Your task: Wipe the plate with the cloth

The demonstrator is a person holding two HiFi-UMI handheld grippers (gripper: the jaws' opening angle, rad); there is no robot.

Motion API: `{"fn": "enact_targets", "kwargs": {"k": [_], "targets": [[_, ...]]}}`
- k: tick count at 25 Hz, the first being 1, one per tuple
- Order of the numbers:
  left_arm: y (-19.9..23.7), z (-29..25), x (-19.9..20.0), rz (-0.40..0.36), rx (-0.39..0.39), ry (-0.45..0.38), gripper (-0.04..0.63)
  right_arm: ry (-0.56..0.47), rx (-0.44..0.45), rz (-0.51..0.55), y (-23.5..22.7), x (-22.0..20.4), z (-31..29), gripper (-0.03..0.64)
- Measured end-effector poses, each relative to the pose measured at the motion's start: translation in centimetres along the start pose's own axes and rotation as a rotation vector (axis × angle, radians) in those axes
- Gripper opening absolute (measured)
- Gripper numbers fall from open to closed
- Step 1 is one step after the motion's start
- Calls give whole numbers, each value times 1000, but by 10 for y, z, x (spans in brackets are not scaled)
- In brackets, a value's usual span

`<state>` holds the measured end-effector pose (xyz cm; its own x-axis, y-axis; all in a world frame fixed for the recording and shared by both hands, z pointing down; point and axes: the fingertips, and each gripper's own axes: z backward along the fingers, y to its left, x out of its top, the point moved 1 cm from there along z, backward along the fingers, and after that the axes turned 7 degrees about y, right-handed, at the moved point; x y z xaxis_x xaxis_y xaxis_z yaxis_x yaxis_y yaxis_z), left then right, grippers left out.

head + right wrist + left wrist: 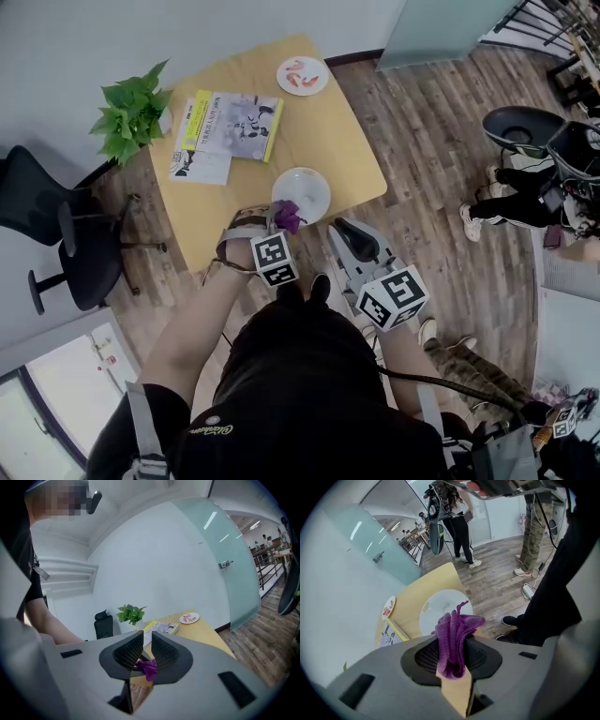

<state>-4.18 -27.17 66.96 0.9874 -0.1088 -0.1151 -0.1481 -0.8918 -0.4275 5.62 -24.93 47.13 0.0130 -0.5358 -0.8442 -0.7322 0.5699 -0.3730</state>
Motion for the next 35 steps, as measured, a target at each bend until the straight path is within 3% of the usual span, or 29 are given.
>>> {"fn": "enact_targets", "kwargs": {"k": [7, 10, 14, 17, 21, 26, 35], "targets": [[-14, 7, 0, -10, -39, 5, 115, -5, 3, -9, 1, -1, 3, 57], [-13, 13, 0, 25, -50, -7, 117, -13, -1, -12, 0, 0, 6, 57], [24, 22, 8, 122, -27, -59, 115, -18, -15, -15, -4, 1, 11, 57], [65, 9, 13, 142, 17, -42, 115, -15, -23, -15, -7, -1, 12, 57], [91, -17, 22, 142, 14, -11, 115, -6, -41, -16, -9, -4, 17, 57], [84, -42, 27, 111, -25, 24, 115, 2, -71, -35, -17, -12, 25, 57], [85, -44, 31, 81, -10, 31, 115, 13, -78, -51, -19, -18, 27, 57]]}}
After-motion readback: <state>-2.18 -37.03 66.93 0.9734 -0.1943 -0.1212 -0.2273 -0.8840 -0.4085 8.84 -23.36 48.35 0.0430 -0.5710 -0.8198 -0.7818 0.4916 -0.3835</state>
